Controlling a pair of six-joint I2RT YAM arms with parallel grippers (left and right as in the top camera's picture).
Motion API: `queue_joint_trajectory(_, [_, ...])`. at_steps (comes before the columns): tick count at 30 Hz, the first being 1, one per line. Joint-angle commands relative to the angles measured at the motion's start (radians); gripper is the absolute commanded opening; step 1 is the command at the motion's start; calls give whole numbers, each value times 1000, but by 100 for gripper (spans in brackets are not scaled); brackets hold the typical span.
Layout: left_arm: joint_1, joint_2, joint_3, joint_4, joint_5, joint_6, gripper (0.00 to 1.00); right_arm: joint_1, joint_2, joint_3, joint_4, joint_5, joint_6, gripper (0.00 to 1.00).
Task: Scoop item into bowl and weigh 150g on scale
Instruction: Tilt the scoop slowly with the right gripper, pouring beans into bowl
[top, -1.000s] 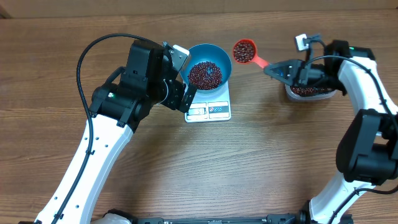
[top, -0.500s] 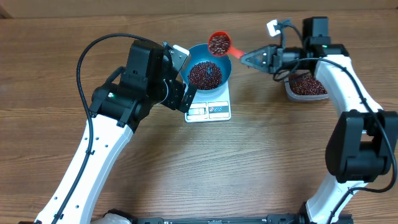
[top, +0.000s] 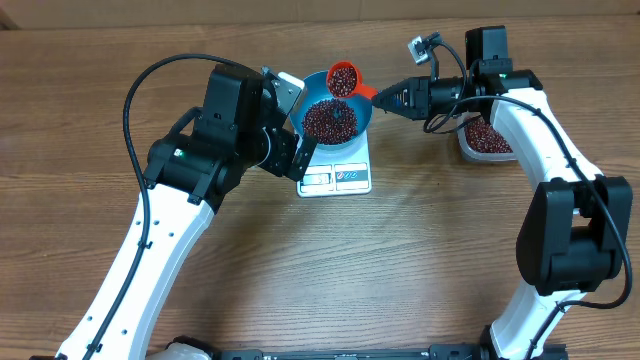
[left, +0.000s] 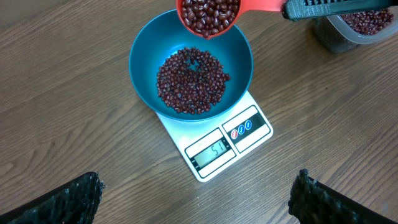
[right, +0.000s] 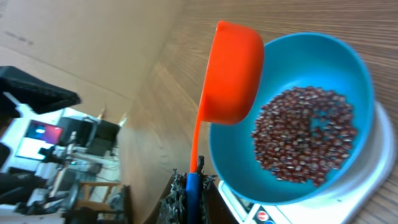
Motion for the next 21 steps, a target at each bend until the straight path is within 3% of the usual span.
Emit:
queue_joint_trajectory(1, [6,-3,10,2,15,19,100,17,-33,21,4,40,-69,4])
queue_joint_trajectory(21, [5,-3,10,1,14,19,100,40,-34,21,-1,39,-483,4])
